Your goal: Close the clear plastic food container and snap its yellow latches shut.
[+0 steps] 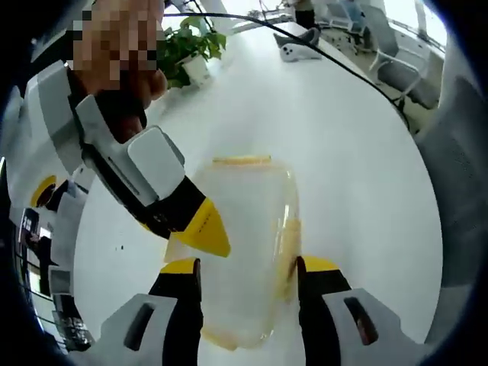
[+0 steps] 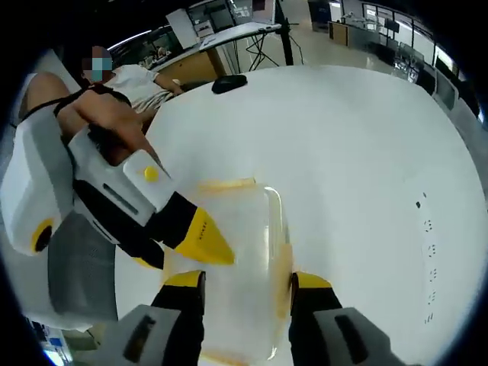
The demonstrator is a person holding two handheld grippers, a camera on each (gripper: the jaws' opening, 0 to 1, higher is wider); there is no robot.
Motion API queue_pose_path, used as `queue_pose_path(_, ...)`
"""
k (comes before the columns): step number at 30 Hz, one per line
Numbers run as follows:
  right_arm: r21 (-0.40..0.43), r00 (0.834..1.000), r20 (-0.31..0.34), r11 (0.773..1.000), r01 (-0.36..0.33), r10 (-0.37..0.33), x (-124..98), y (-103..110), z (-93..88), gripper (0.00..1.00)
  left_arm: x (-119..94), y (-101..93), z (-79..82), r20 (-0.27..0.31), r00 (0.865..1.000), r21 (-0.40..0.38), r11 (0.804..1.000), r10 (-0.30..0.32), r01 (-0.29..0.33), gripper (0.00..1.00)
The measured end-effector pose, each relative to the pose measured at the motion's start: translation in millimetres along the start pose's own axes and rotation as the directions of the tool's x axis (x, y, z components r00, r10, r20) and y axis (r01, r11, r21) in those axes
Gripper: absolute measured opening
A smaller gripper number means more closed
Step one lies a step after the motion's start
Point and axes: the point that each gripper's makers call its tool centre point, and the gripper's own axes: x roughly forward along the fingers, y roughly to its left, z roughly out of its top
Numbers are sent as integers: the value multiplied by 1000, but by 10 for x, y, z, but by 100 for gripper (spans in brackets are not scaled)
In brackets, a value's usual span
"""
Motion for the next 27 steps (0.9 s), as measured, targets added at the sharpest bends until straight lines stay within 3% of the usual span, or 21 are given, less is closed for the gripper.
queue_pose_path(14,-4,998,-57,1000,-26,25,19,20,-22,40,17,4,-7,-2,1000,8,1000,4,-4,45)
queue_pose_path(15,-1,998,-59,1000,-29,29,22,18,-21,40,26,5,-5,-4,1000,16,1000,12,-12,43)
queue_pose_path(16,-4,998,-54,1000,-27,27,26,13,7,39,-9,18,29,5,1000,75,997,3,-4,42)
queue_pose_path(17,4,997,-64,1000,-31,31,22,17,6,39,-89,17,18,-9,1000,37,999,13,-13,42)
queue_pose_path(19,-3,992,-103,998,-69,69,14,54,-48,38,-3,9,9,-8,1000,32,999,12,-11,42)
queue_pose_path(20,9,996,-64,998,-55,56,18,21,25,37,30,8,-1,-2,1000,25,1000,13,-13,42)
queue_pose_path(27,10,995,-73,998,-62,62,11,35,6,38,25,6,-3,3,1000,28,999,20,-20,42)
